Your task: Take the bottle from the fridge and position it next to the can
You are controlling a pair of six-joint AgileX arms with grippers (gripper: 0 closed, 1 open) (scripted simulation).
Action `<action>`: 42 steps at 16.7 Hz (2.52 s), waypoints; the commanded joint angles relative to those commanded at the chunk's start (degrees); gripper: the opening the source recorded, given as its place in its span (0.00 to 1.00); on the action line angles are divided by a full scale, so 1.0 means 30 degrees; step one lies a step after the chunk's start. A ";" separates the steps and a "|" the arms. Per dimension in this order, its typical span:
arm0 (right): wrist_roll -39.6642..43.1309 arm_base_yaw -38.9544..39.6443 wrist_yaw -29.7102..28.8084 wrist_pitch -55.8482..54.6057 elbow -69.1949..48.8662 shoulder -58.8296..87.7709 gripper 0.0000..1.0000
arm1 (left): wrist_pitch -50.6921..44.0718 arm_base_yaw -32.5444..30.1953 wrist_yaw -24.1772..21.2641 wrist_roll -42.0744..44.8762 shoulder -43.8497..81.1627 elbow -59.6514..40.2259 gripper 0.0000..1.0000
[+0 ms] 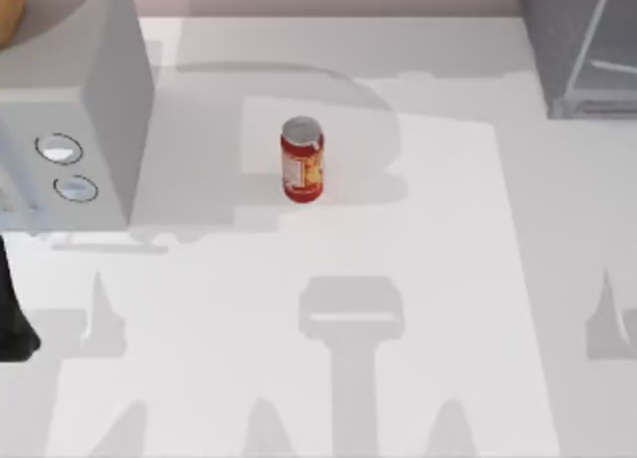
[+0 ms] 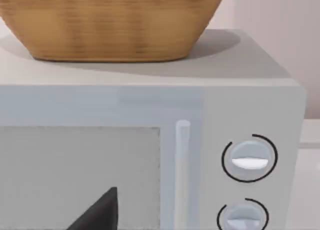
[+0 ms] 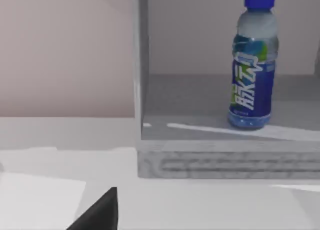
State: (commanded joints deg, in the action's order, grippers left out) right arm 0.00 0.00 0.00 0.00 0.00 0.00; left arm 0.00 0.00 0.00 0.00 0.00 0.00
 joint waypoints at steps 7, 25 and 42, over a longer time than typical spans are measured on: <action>0.0009 -0.0473 0.0271 -0.2332 -0.1934 0.2991 1.00 | 0.0000 0.0000 0.0000 0.0000 0.0000 0.0000 1.00; 0.0001 -0.3739 0.3181 -2.0495 -1.6794 3.7703 1.00 | 0.0000 0.0000 0.0000 0.0000 0.0000 0.0000 1.00; 0.0054 -0.3898 0.3189 -2.1259 -2.1965 4.3244 1.00 | 0.0000 0.0000 0.0000 0.0000 0.0000 0.0000 1.00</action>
State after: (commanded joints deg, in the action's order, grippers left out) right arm 0.16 -11.69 9.57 -63.78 -65.89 129.73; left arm 0.00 0.00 0.00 0.00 0.00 0.00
